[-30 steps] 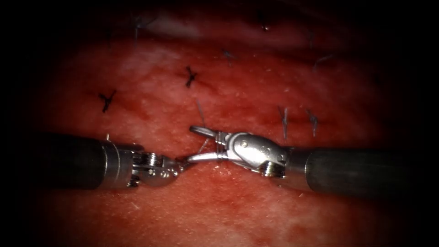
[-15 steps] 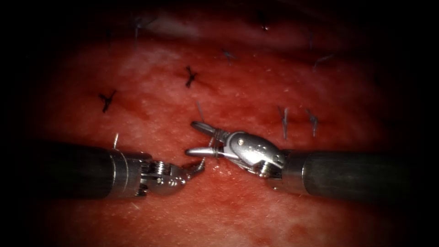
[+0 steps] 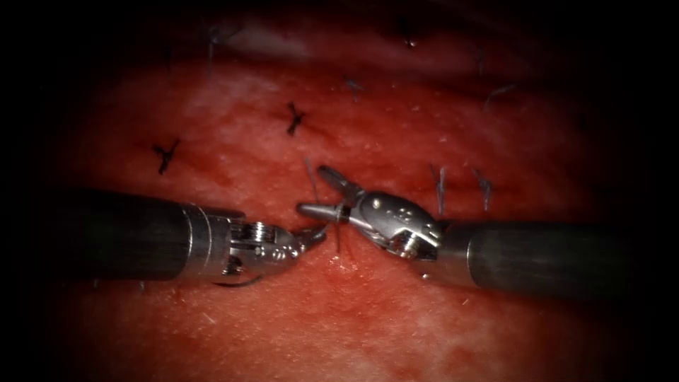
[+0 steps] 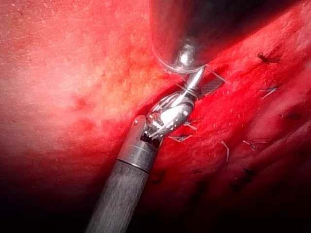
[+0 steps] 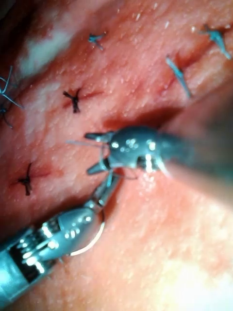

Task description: Wound Closure

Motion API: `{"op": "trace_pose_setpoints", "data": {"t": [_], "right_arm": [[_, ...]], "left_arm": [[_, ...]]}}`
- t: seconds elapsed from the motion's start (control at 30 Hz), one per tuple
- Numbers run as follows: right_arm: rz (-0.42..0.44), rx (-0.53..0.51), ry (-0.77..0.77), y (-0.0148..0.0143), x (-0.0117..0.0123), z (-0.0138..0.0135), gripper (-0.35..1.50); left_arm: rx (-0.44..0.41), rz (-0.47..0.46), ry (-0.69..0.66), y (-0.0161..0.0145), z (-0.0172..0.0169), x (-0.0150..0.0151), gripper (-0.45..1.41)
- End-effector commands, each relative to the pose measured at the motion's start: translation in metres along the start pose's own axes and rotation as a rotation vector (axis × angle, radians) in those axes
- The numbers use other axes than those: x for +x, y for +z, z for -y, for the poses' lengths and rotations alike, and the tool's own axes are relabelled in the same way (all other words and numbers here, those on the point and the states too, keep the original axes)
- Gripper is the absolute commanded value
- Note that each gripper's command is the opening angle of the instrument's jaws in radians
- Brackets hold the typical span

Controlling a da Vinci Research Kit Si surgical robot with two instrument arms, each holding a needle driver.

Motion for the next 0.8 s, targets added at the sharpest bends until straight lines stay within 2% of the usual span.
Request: {"op": "trace_pose_setpoints", "data": {"t": [0.03, 0.27, 0.33, 0.37, 0.47, 0.8], "right_arm": [[0.007, 0.003, 0.006, 0.0016, -0.0006, 0.0005, 0.88], [0.014, -0.037, 0.013, 0.0024, -0.0008, -0.0001, 0.93], [0.011, -0.038, 0.014, 0.0024, -0.0008, 0.0001, 0.83], [0.008, -0.038, 0.021, 0.0024, -0.0008, 0.0001, 0.73], [-0.006, -0.039, 0.023, 0.0022, -0.0008, 0.0004, -0.35], [-0.055, -0.108, -0.019, 0.0003, -0.0002, 0.0014, -0.35]], "left_arm": [[-0.001, -0.002, 0.001, 0.0009, -0.0001, 0.0002, -0.45], [0.000, -0.003, 0.002, 0.0013, 0.0002, -0.0002, -0.45], [0.000, -0.003, -0.003, 0.0012, 0.0001, -0.0003, -0.45], [0.000, -0.003, -0.003, 0.0012, 0.0001, -0.0003, -0.45], [-0.001, -0.004, -0.002, 0.0011, 0.0001, -0.0005, -0.45], [-0.018, -0.009, -0.021, 0.0000, 0.0008, -0.0021, -0.45]]}}
